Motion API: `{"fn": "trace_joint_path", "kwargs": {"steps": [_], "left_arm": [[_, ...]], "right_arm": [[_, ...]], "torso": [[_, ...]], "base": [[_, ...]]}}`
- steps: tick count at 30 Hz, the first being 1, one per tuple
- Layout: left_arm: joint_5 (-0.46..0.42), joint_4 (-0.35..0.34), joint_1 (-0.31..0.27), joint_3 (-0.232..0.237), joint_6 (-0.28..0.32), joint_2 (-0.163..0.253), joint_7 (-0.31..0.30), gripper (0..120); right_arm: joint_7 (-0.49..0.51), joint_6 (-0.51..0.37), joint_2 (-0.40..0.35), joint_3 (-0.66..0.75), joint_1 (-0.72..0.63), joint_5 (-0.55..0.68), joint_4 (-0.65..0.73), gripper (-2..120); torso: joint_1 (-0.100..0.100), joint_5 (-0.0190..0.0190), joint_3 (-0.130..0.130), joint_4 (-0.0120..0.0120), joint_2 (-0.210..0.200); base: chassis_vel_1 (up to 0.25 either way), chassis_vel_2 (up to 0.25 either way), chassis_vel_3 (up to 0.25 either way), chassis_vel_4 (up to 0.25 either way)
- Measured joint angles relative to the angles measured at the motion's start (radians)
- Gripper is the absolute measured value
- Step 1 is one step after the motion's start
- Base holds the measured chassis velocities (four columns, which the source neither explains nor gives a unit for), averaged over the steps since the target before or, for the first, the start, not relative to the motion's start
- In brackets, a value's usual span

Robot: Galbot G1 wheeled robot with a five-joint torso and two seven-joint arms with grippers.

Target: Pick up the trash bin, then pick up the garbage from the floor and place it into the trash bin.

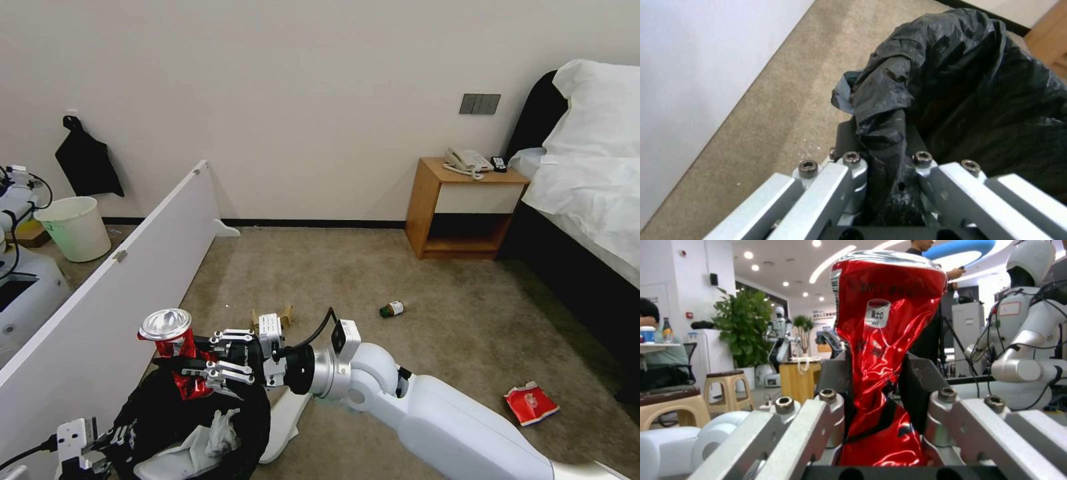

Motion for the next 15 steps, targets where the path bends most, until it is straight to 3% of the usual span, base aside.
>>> {"fn": "trace_joint_path", "kwargs": {"steps": [11, 15], "left_arm": [[0.0, -0.002, 0.001, 0.001, 0.0, 0.001, 0.0, 4], [0.0, -0.003, 0.0, 0.002, 0.0, 0.001, 0.0, 4]], "right_arm": [[-0.002, 0.0, -0.034, 0.001, -0.018, -0.011, 0.0, 20], [-0.002, 0.004, -0.039, 0.004, -0.022, -0.017, 0.002, 34]], "torso": [[0.0, -0.0001, 0.0, 0.0, 0.0], [0.0, -0.0001, 0.0, 0.0, 0.0]], "base": [[0.0, 0.0, 0.0, 0.0], [0.0, 0.0, 0.0, 0.0]]}}
